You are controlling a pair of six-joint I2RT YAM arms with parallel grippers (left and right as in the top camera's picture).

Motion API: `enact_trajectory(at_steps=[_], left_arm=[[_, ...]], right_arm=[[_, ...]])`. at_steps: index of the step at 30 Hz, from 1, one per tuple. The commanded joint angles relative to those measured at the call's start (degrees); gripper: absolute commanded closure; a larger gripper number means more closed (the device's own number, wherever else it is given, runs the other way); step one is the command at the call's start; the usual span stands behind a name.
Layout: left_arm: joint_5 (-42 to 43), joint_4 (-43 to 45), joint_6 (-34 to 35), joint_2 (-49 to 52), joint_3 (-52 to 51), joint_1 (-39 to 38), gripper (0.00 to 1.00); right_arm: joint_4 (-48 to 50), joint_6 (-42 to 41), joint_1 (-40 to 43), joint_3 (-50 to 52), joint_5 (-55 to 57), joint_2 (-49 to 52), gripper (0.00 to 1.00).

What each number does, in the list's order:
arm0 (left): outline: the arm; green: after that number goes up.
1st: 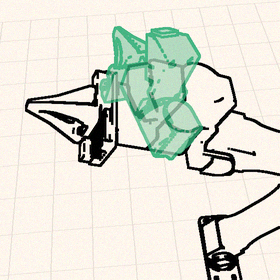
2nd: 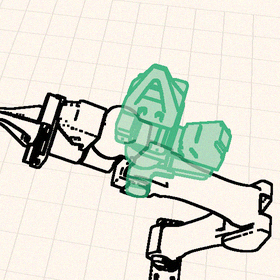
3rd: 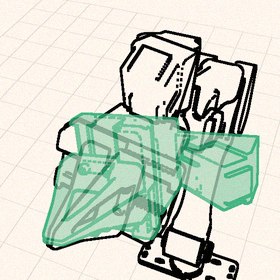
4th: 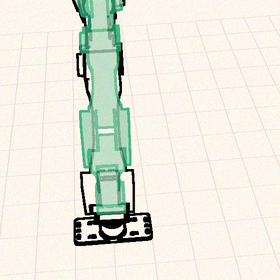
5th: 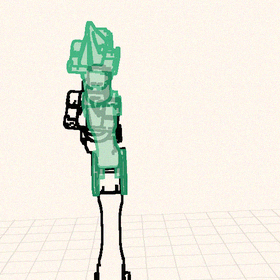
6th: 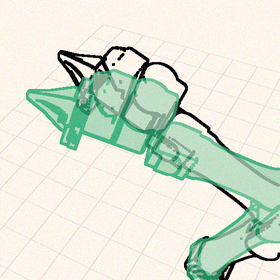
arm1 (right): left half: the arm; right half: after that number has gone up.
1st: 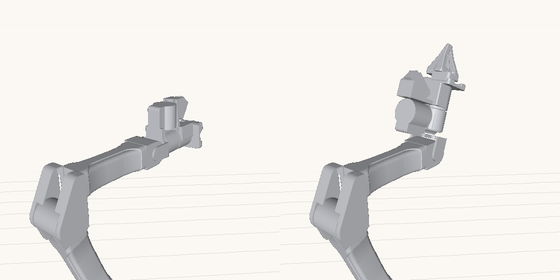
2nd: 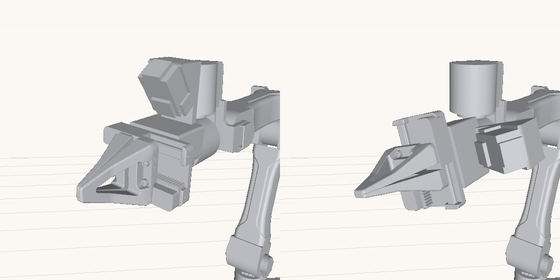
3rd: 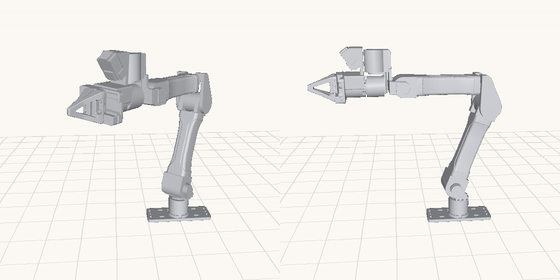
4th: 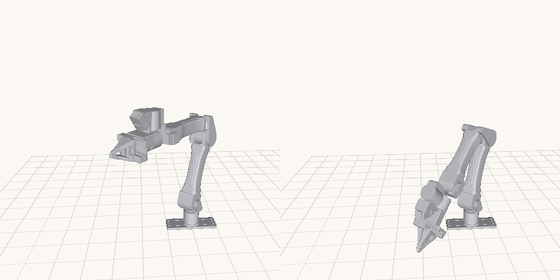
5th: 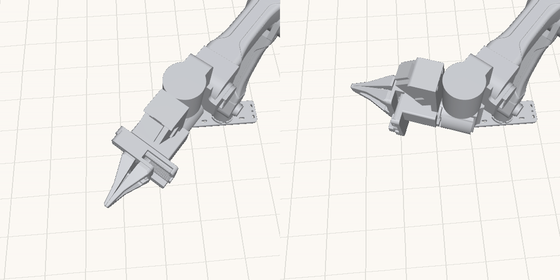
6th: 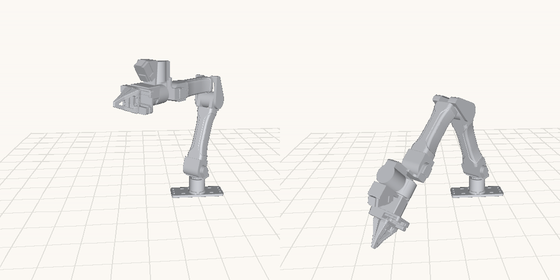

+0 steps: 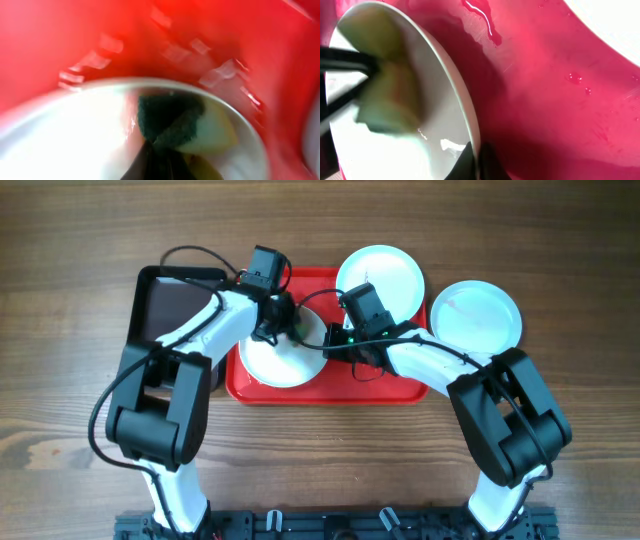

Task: Clean dirty plates on tray and stack at the side
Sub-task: 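Keep scrubbing around the plate with the left-gripper sponge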

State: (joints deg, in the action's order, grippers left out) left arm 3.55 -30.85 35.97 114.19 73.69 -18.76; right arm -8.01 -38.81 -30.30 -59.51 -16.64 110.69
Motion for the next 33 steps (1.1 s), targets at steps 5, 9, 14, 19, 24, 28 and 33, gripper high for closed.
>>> enact_trajectory(at_steps=[5, 9, 14, 19, 24, 28, 33], left_arm=[[-31.58, -10.47, 5.2, 3.13, -2.05, 1.73, 0.96], [-20.41, -16.85, 0.22, 3.13, -2.05, 1.79, 0.96], [4.98, -20.94, -17.86, 3.13, -2.05, 1.79, 0.96], [29.09, -23.8, -33.66, 3.13, -2.05, 1.77, 0.96], [40.33, -26.45, -43.28, 3.13, -2.05, 1.36, 0.96], [40.3, -23.5, -43.19, 3.13, -2.05, 1.18, 0.96], [37.66, -13.73, -37.05, 3.13, -2.05, 1.2, 0.96]], right_arm=[[-1.01, -0.2, -0.37, 0.59, -0.09, 1.51, 0.96], [-1.03, -0.2, -0.37, 0.59, -0.09, 1.51, 0.96], [-1.03, -0.17, -0.37, 0.59, -0.09, 1.51, 0.96], [-1.05, -0.17, -0.37, 0.59, -0.11, 1.51, 0.96], [-1.01, -0.17, -0.37, 0.59, -0.09, 1.51, 0.96], [-1.01, -0.17, -0.37, 0.59, -0.11, 1.51, 0.96], [-1.01, -0.17, -0.37, 0.59, -0.11, 1.51, 0.96]])
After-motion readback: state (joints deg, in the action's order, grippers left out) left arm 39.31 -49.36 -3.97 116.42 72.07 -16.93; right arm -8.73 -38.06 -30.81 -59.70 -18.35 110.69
